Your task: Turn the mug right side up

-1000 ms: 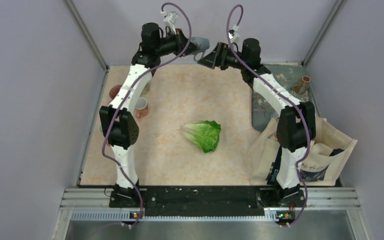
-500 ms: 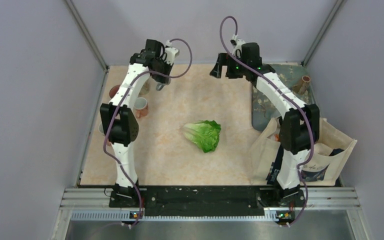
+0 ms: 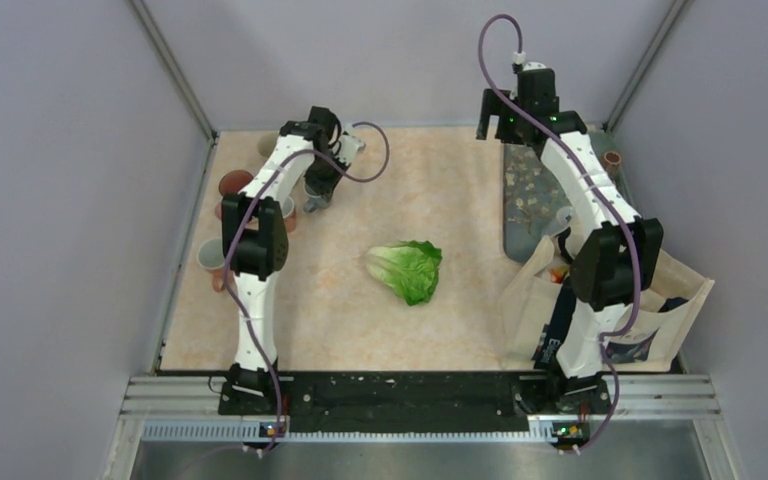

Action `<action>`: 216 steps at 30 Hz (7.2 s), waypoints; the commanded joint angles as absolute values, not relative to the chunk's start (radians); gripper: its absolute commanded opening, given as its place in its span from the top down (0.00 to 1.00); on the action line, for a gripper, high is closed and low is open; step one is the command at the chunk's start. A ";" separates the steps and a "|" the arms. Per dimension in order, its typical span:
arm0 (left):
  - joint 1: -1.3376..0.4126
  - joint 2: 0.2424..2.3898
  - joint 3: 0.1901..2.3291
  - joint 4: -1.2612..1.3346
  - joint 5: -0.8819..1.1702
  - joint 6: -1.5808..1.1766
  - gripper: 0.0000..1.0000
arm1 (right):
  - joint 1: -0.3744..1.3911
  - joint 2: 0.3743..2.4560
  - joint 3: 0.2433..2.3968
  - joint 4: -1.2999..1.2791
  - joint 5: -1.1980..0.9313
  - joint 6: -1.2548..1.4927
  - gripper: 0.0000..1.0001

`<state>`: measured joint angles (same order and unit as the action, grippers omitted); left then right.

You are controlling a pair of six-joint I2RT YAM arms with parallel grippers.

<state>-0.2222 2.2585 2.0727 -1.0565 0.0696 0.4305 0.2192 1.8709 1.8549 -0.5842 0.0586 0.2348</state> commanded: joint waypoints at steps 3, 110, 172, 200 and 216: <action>-0.216 2.272 2.092 -1.055 0.035 0.491 0.85 | 0.205 1.830 1.920 -0.649 0.146 0.241 0.01; -0.153 2.072 2.228 -0.645 0.533 0.043 0.29 | -0.085 1.958 1.982 -0.349 0.039 0.235 1.00; -0.241 2.255 2.313 0.359 0.838 -1.009 1.00 | 0.350 2.177 2.026 0.347 -0.741 0.919 1.00; -0.039 1.964 2.420 -1.217 0.362 0.398 1.00 | 0.296 1.960 1.962 -0.358 -0.406 0.222 0.01; 0.269 1.967 2.347 -1.217 -0.065 0.327 1.00 | 0.292 2.023 2.022 -0.405 -0.398 0.119 0.01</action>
